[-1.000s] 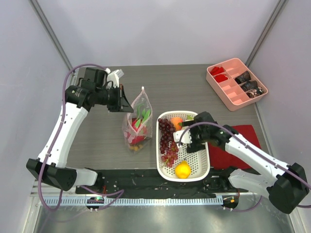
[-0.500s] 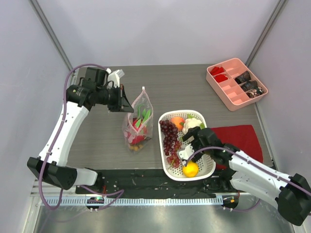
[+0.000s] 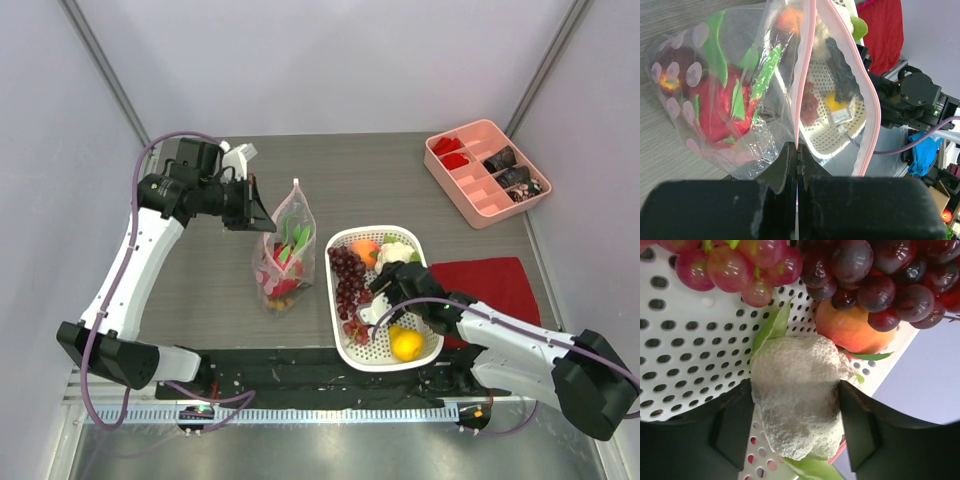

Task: Place the food in the zip-top bag and seal the zipper
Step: Pick up the fake vegetable from the bin.

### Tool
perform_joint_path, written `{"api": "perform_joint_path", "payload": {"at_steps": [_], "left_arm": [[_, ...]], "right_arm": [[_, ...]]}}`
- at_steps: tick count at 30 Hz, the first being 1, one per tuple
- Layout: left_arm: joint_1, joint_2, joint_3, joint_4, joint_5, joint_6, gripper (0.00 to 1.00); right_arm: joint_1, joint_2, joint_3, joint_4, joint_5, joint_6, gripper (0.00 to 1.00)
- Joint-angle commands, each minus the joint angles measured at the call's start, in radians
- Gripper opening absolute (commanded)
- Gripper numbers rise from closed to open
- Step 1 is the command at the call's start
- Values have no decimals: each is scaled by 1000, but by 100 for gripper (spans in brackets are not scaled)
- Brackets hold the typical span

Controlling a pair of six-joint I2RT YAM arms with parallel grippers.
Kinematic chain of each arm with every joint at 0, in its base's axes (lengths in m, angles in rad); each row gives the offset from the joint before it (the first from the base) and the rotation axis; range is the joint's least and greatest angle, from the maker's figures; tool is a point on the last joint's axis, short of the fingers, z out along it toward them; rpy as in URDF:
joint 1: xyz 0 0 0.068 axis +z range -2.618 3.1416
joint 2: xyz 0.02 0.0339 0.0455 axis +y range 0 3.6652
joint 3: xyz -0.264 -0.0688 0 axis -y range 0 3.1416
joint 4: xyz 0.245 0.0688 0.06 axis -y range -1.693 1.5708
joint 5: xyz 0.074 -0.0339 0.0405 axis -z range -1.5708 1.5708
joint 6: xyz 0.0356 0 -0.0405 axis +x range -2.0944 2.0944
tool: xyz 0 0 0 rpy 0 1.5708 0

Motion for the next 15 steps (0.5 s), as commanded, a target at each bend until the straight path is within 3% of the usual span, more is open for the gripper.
{"api": "perform_joint_path", "payload": {"at_steps": [1,5,10,15], "left_arm": [[5,2,17,21,29,17,0],[5,10,30,12,30,23,0],[5,12,34,15,32,23,0],[6,21,34,18,36,17,0]], "right_arm": [[9,32,9,33,24,7,60],[40,9,60,-13,38,58,27],[83,-74,156,-146,18,168,1],[95,-113,290,-278,-28,308,1]]}}
